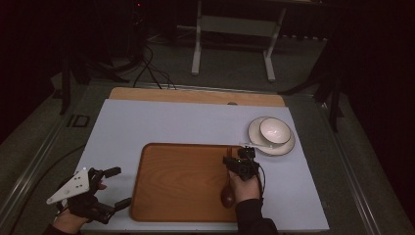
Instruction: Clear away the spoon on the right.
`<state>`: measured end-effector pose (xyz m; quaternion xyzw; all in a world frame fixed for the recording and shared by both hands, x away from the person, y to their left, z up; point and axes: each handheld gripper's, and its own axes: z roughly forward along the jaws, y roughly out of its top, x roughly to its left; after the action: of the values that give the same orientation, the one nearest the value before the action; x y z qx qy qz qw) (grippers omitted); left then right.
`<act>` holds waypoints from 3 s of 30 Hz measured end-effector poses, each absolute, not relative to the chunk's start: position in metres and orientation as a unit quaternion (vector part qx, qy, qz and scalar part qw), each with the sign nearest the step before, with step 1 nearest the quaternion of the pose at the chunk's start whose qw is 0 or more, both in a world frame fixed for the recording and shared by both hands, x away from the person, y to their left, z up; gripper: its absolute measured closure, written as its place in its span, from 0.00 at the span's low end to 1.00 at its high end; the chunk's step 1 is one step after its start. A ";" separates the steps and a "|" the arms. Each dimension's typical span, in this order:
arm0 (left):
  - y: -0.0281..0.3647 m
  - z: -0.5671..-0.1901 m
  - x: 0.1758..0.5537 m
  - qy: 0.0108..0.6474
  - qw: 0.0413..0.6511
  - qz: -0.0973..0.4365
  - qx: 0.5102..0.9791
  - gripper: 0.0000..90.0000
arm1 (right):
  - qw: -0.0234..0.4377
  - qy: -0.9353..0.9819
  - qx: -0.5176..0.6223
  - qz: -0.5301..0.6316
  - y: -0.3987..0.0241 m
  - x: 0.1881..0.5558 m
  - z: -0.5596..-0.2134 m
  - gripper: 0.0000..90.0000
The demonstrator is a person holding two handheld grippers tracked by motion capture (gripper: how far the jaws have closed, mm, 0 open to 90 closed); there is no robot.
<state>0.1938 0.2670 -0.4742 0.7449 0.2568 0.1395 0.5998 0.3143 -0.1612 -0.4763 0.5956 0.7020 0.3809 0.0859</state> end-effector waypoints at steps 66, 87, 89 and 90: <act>0.266 -0.475 0.194 0.254 0.597 0.137 0.749 0.00 | 0.058 0.705 0.611 0.355 -0.178 0.338 -0.498 0.36; 0.266 -0.475 0.194 0.255 0.596 0.138 0.749 0.00 | 0.059 0.770 0.511 0.378 -0.200 0.323 -0.467 0.15; 0.266 -0.475 0.194 0.256 0.596 0.137 0.749 0.00 | 0.063 0.774 0.502 0.380 -0.202 0.321 -0.465 0.15; 0.266 -0.475 0.194 0.256 0.596 0.137 0.749 0.00 | 0.063 0.774 0.502 0.380 -0.202 0.321 -0.465 0.15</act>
<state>0.1937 0.2658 -0.4755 0.7488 0.2561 0.1374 0.5957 0.3209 -0.2020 -0.4652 0.5024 0.7740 0.3802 0.0632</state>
